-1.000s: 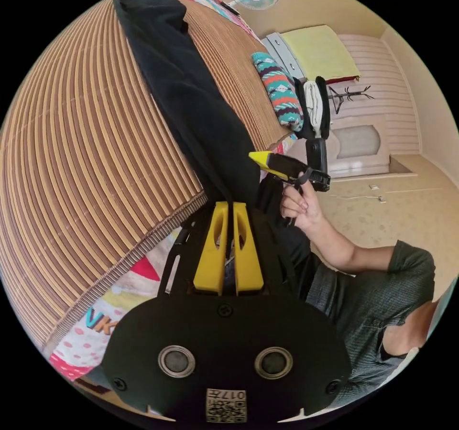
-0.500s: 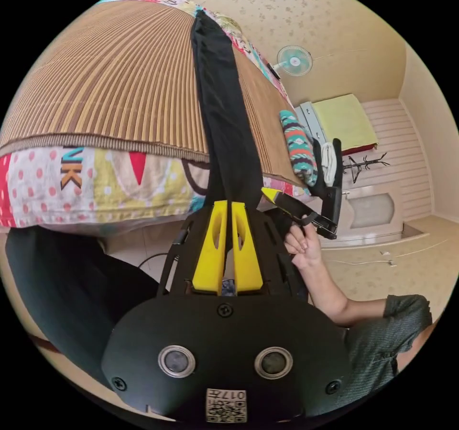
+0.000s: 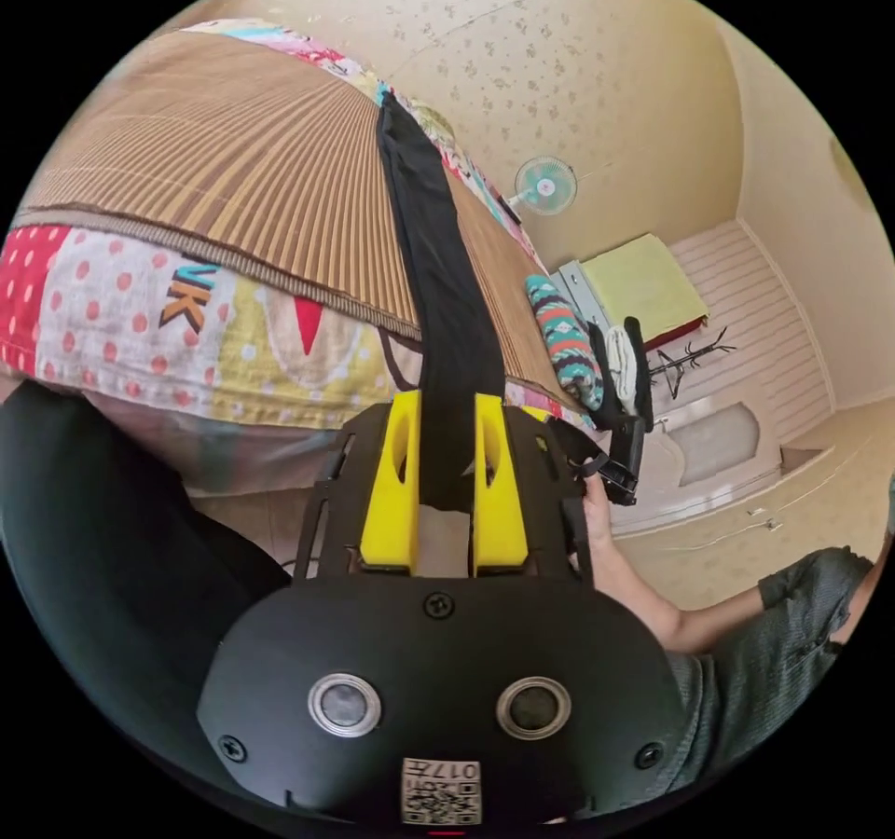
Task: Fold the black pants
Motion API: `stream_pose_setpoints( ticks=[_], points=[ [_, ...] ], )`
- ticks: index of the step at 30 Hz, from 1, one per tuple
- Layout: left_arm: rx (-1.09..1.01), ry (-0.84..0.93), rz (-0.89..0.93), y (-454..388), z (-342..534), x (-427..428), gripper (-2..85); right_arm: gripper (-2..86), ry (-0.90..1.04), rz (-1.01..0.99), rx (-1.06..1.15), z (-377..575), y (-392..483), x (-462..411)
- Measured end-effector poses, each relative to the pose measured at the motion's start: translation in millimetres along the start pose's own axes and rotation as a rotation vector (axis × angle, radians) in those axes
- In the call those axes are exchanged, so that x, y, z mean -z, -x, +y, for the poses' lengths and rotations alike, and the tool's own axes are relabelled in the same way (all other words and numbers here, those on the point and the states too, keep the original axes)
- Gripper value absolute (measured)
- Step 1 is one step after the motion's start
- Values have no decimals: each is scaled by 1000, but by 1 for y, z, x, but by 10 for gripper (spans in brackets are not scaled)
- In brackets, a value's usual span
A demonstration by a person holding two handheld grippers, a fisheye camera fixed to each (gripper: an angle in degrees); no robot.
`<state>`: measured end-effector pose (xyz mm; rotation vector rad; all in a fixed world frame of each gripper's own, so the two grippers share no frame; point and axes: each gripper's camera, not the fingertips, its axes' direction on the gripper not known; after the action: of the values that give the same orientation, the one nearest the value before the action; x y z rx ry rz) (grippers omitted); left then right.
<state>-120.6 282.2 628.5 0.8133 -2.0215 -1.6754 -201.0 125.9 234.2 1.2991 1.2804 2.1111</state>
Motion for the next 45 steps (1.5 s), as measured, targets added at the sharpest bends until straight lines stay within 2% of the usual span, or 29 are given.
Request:
stream_pose_setpoints(
  ticks=[4, 7, 10, 22, 45],
  points=[
    [-57, -60, 37, 3, 1, 10, 104, 83, 37, 23, 33, 0, 3, -8],
    [-64, -30, 40, 9, 2, 0, 98, 82, 64, 30, 87, 1, 10, -17],
    [-41, 73, 32, 13, 1, -19, 75, 68, 122, 30, 105, 3, 8, -30],
    [25, 67, 105, 27, 7, -18, 50, 26, 97, 21, 71, 9, 7, -27],
    [-2, 87, 54, 10, 1, -23, 45, 18, 98, -3, 53, 7, 16, -35]
  ],
)
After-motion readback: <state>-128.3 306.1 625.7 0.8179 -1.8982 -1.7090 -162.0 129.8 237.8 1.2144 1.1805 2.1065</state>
